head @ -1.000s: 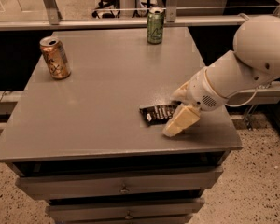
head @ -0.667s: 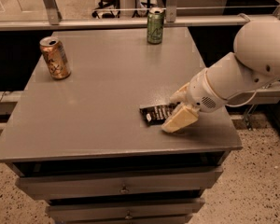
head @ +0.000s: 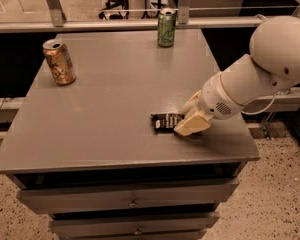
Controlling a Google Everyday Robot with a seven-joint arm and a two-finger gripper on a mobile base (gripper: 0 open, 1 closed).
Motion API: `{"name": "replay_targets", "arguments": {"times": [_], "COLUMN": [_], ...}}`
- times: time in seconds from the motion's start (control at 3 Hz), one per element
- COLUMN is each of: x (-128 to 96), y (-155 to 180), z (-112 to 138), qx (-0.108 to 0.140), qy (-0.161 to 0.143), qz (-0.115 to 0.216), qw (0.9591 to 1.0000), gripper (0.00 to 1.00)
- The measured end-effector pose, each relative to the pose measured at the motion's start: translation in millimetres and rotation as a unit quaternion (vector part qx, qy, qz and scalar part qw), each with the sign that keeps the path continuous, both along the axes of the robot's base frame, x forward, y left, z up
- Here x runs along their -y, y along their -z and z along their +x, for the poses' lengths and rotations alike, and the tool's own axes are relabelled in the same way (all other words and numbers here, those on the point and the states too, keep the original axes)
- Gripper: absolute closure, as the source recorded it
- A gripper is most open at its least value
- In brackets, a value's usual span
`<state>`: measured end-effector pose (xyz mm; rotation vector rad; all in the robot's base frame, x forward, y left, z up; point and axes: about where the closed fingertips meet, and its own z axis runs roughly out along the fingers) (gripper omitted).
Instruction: Pick rxbar chocolate
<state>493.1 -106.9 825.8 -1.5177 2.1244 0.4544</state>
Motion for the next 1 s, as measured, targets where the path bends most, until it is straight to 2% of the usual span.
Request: {"name": "replay_targets", "arguments": {"times": [0.67, 1.0], "x": [-14, -15], "y": [-76, -84], "z": [34, 37], "qx": [0.041, 0.048], "qy": [-0.005, -0.005], "qz": [0.021, 0.023], "qw": [0.9989, 0.9986], "gripper": [1.0, 1.0]}}
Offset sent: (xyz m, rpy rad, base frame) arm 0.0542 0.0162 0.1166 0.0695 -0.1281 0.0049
